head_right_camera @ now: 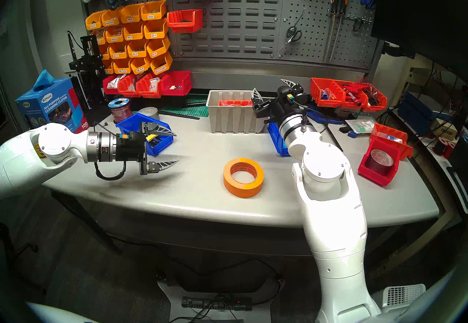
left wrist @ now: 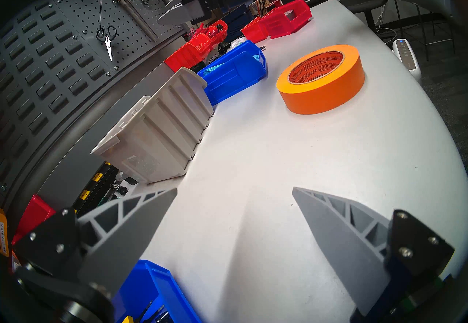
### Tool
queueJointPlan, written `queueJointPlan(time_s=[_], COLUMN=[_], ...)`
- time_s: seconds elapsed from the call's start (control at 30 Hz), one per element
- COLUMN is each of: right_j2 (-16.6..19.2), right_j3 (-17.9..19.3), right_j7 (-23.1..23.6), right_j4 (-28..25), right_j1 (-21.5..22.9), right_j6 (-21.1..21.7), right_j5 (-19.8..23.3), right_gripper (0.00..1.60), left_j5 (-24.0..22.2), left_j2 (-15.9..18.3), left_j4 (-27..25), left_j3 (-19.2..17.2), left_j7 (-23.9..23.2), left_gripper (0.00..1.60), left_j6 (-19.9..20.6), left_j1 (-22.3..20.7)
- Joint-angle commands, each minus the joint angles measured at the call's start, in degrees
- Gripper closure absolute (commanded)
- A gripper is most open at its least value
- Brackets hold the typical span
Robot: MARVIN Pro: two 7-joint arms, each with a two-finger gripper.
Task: Hang all the unorganized tool boxes onto the wall
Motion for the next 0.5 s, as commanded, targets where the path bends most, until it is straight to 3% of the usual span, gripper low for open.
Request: queueJointPlan(time_s=[0.0,0.47], right_j2=[1.2,4.7], right_j3=[0.8,5.5], right_j7=[3.0,8.8], right_j4=[-5.0,-14.8], right_j1=[0.8,-4.7], right_j6=[4.6,19.0], right_j5=[1.8,3.8], right_gripper=[0.00,0.00], left_j5=[-0.1,-0.1], left_j2=[0.1,0.1], left_j4=[-0.1,-0.1], left_j3=[-0.4,-0.4], left_j7=[-0.1,-0.1], left_gripper=[0.00,0.00], left_j6=[0.0,0.0], left_j1=[-0.5,-0.5])
